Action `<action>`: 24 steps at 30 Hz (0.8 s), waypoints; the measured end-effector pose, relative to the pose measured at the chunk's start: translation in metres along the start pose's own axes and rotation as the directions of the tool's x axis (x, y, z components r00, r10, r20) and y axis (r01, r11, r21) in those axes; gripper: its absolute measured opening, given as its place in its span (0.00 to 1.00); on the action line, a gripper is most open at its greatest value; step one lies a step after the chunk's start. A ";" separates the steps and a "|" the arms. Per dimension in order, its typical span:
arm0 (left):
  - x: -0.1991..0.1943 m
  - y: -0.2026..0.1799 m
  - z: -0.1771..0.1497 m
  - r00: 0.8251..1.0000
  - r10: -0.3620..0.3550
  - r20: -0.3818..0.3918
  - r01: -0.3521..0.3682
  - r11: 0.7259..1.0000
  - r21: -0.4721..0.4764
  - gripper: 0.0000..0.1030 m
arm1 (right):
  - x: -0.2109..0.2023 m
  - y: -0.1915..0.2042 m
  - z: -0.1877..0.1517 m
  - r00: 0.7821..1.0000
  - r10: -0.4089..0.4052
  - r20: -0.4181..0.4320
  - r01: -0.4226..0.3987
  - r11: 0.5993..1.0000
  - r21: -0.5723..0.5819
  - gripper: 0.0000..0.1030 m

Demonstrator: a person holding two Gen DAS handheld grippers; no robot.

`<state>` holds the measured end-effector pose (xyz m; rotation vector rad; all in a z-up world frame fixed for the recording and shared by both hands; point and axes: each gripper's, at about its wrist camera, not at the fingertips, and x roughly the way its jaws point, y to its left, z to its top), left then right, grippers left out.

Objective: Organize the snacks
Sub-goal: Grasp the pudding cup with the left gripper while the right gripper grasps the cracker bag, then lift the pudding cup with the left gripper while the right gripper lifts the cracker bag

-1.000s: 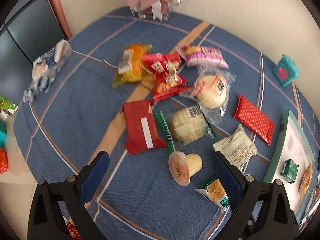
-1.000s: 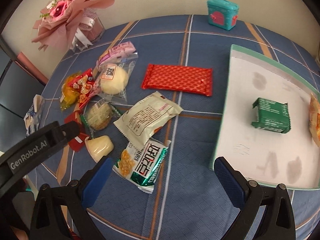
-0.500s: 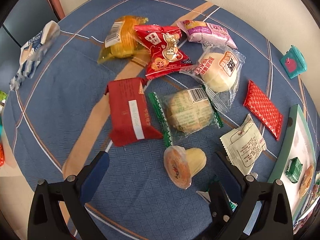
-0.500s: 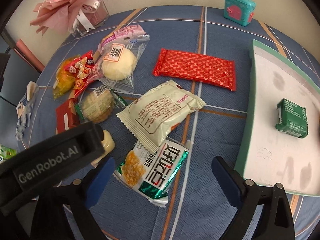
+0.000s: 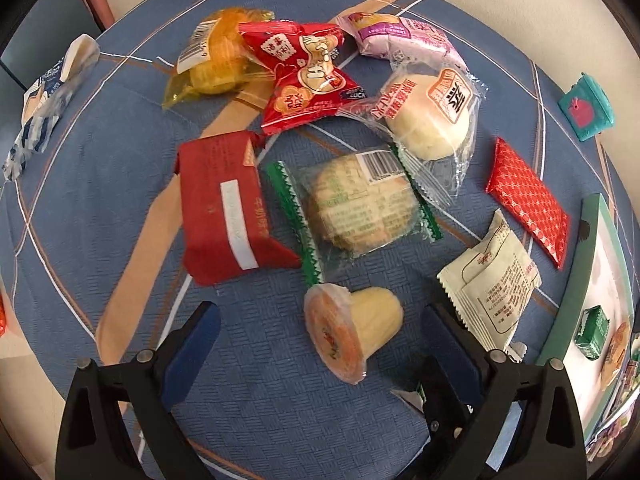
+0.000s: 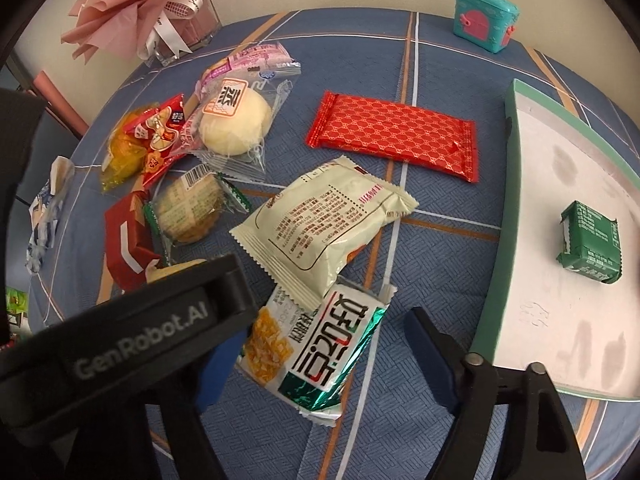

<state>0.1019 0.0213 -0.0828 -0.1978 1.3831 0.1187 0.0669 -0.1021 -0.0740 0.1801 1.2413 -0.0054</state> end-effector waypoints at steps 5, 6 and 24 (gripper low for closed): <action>0.008 -0.011 -0.002 1.000 -0.010 -0.004 0.010 1.000 0.006 0.73 | -0.005 -0.011 -0.002 1.000 0.010 -0.004 -0.010 1.000 0.014 0.64; 0.006 -0.012 0.000 1.000 -0.009 -0.003 0.009 1.000 0.010 0.70 | -0.005 -0.013 -0.002 1.000 0.007 -0.003 -0.007 1.000 0.015 0.63; -0.027 -0.027 0.001 0.998 -0.048 0.033 0.047 0.998 0.031 0.48 | -0.026 -0.035 -0.002 0.997 0.072 0.011 -0.073 0.993 0.095 0.54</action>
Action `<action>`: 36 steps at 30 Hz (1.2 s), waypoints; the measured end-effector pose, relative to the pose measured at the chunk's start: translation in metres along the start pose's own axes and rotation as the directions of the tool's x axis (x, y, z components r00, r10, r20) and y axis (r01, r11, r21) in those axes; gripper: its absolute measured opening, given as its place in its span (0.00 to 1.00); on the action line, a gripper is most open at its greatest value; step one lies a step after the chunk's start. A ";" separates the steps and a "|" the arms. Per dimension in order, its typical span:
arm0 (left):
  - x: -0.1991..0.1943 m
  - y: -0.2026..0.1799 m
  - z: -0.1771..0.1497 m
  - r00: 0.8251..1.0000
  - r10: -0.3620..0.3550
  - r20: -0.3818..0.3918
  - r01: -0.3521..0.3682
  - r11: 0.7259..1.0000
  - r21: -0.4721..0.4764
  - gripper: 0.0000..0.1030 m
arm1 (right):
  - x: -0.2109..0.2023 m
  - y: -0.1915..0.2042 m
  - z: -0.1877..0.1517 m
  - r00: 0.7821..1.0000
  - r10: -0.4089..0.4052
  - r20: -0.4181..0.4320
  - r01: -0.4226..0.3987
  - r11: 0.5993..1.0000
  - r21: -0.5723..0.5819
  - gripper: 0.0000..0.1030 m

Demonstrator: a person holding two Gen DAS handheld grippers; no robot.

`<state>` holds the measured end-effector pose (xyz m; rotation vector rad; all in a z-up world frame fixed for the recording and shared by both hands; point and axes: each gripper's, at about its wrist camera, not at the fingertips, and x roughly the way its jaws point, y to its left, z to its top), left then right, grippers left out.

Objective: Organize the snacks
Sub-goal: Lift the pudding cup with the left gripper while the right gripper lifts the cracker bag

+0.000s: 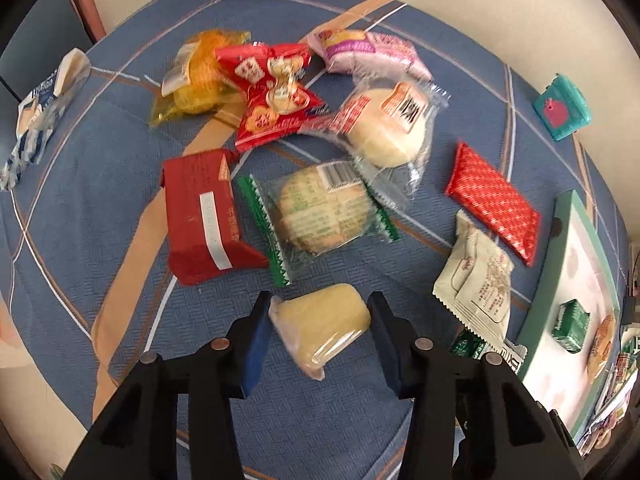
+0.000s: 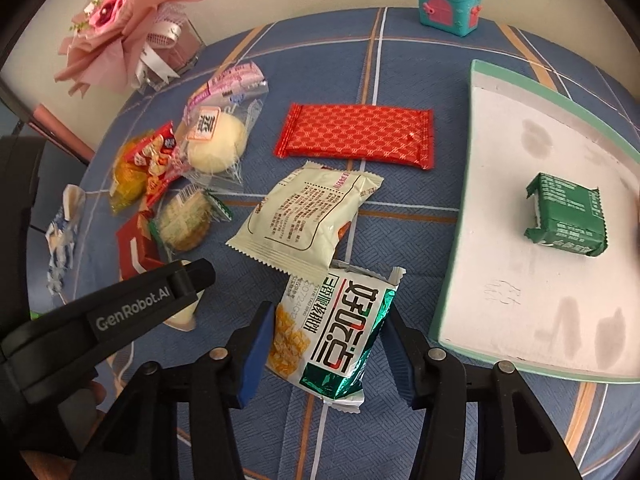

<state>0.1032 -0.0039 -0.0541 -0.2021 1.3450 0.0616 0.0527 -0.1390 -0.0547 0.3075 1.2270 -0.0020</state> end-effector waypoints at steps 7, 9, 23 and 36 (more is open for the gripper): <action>-0.030 -0.012 0.004 0.997 -0.021 0.074 0.020 1.000 0.020 0.32 | -0.031 -0.007 0.003 0.998 0.041 0.053 -0.042 0.999 0.033 0.54; -0.036 -0.013 0.005 0.996 -0.030 0.084 0.029 0.999 0.019 0.32 | -0.040 -0.007 0.004 0.996 0.053 0.075 -0.056 0.998 0.034 0.54; 0.000 -0.008 -0.005 1.000 -0.002 -0.009 0.002 0.999 0.033 0.35 | -0.028 -0.012 0.002 0.999 0.035 0.022 -0.036 0.999 0.038 0.54; 0.030 -0.027 -0.009 0.996 0.086 -0.002 -0.085 0.991 0.100 0.41 | -0.016 -0.013 0.000 1.000 0.021 -0.019 -0.020 0.999 0.041 0.54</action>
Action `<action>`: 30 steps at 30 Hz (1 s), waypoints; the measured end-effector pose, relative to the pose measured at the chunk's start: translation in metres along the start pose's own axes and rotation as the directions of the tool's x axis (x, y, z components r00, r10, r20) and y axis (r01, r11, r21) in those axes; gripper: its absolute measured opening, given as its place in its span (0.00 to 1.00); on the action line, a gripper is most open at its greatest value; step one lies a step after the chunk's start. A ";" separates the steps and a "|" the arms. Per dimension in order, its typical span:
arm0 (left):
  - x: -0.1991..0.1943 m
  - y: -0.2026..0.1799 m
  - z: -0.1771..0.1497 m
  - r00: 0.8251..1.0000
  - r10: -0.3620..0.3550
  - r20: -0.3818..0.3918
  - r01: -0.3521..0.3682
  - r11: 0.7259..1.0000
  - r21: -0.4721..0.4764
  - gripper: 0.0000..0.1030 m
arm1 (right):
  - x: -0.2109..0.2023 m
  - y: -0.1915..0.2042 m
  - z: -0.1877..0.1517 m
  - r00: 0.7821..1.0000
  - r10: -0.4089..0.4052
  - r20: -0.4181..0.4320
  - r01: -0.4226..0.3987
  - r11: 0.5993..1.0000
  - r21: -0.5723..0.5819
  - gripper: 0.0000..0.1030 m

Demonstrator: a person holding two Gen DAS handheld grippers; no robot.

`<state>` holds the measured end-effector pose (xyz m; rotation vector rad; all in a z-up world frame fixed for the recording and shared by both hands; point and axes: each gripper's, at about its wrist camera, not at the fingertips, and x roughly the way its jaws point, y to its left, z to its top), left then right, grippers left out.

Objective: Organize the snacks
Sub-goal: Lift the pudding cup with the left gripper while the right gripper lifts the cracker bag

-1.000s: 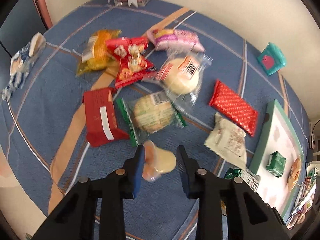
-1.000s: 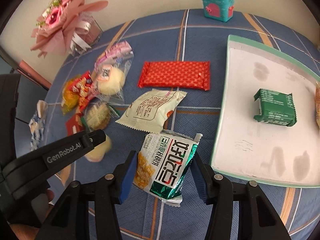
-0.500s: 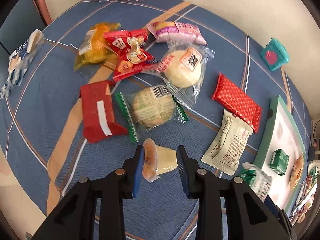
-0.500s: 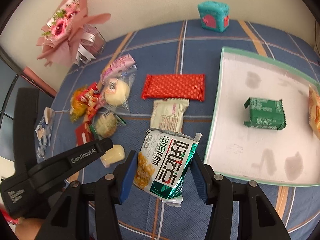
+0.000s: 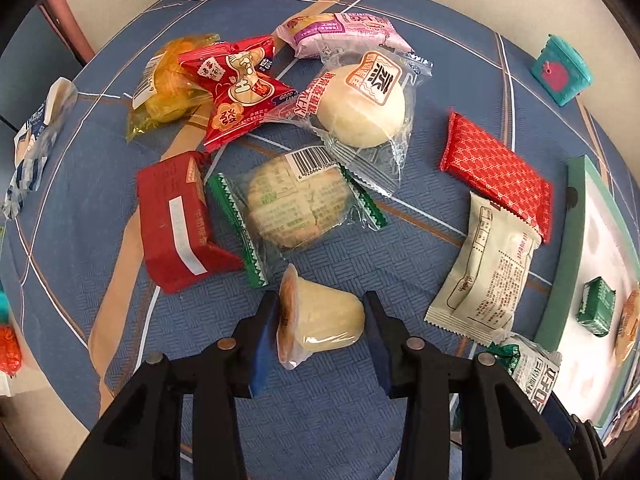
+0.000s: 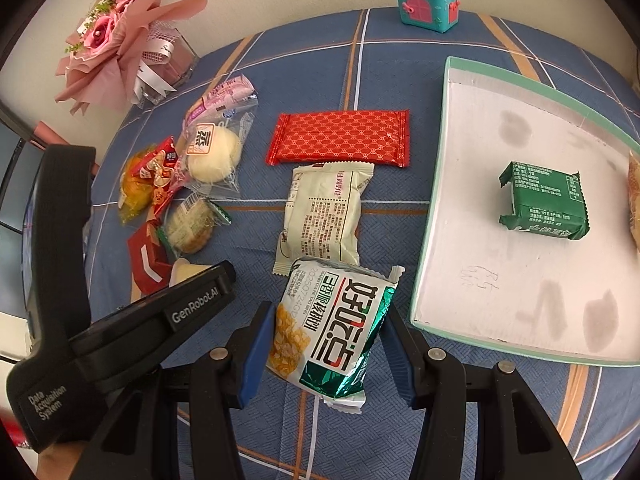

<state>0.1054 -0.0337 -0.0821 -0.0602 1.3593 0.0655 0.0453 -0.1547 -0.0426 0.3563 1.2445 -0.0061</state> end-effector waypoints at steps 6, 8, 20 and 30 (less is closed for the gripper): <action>0.010 -0.002 -0.001 1.000 0.010 0.005 -0.010 1.000 0.004 0.44 | 0.005 -0.002 0.000 1.000 0.000 -0.018 0.000 1.000 0.015 0.54; 0.012 -0.003 0.000 1.000 0.009 0.005 -0.009 1.000 0.002 0.44 | 0.007 -0.001 0.001 1.000 -0.004 -0.021 0.004 1.000 0.017 0.54; 0.005 0.009 0.002 1.000 -0.016 -0.012 0.016 1.000 -0.015 0.44 | 0.007 -0.004 0.000 1.000 0.015 -0.021 -0.015 1.000 0.024 0.54; -0.022 0.015 0.002 0.999 -0.047 0.024 0.047 0.999 -0.024 0.38 | -0.003 -0.002 0.003 0.999 0.042 0.004 -0.042 0.999 0.027 0.54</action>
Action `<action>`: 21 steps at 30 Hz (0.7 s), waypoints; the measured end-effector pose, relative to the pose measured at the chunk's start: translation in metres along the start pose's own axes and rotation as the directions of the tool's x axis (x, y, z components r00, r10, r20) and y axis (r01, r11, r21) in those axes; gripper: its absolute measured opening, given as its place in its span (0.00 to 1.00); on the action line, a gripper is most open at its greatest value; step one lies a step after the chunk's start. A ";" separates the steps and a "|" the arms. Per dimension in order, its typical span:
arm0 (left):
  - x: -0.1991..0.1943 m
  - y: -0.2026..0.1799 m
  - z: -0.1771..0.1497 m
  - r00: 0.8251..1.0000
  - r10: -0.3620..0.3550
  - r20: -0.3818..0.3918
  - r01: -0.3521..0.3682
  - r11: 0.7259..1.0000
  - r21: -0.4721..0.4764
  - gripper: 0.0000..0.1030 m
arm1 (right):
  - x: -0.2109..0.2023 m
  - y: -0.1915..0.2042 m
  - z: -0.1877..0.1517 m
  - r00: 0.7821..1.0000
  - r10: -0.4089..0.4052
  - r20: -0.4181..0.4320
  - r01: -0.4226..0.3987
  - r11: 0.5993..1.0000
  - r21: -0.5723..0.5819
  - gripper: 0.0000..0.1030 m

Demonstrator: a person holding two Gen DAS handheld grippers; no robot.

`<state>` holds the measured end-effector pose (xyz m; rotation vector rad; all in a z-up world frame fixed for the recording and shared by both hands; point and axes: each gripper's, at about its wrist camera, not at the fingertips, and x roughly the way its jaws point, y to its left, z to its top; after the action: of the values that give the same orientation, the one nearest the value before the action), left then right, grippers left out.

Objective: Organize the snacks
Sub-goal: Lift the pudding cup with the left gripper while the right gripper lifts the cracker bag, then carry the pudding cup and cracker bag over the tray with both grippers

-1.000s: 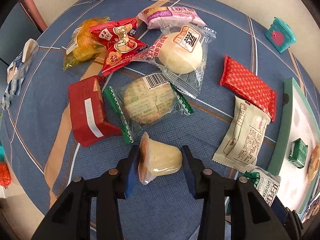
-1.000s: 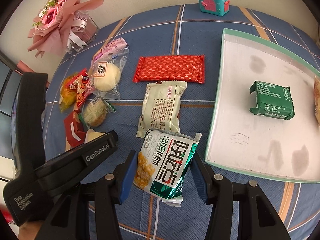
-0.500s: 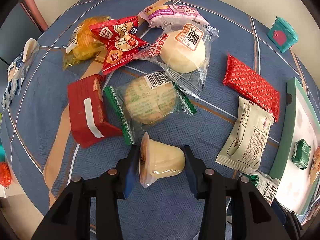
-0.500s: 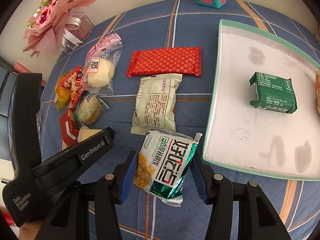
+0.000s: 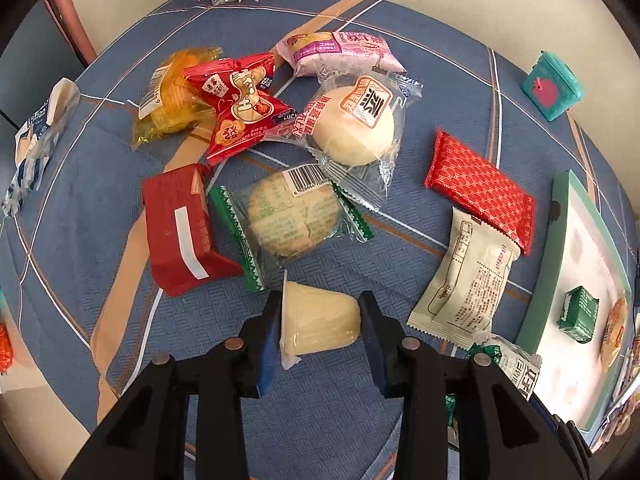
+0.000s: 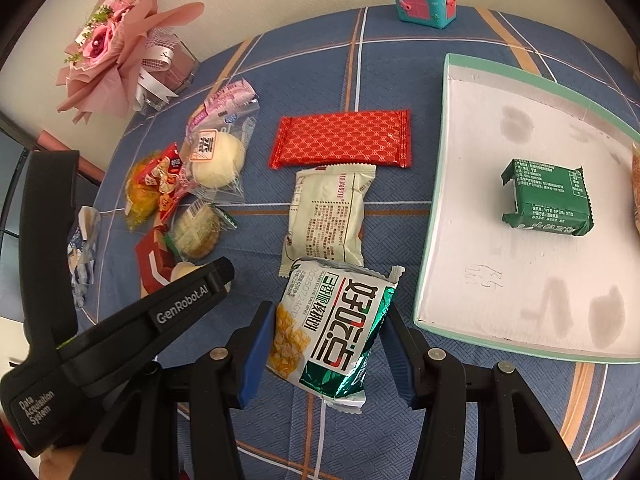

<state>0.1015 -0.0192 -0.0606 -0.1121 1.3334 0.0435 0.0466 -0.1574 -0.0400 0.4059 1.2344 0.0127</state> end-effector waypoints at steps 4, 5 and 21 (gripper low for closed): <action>-0.007 0.007 0.001 1.000 -0.028 0.008 0.029 0.999 -0.022 0.38 | -0.001 -0.001 0.001 1.000 0.003 0.002 -0.003 1.000 0.003 0.54; -0.009 0.007 0.001 0.999 -0.030 0.012 0.031 0.999 -0.025 0.38 | -0.002 -0.001 0.001 1.000 0.005 0.004 -0.005 1.000 0.003 0.54; -0.047 -0.003 0.003 0.994 -0.057 0.088 0.058 0.998 -0.003 0.38 | -0.025 -0.011 0.005 0.998 0.012 0.058 -0.013 1.000 0.023 0.54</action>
<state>0.0939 -0.0205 -0.0145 -0.1519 1.2418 0.0035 0.0404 -0.1748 -0.0190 0.4313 1.1756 -0.0027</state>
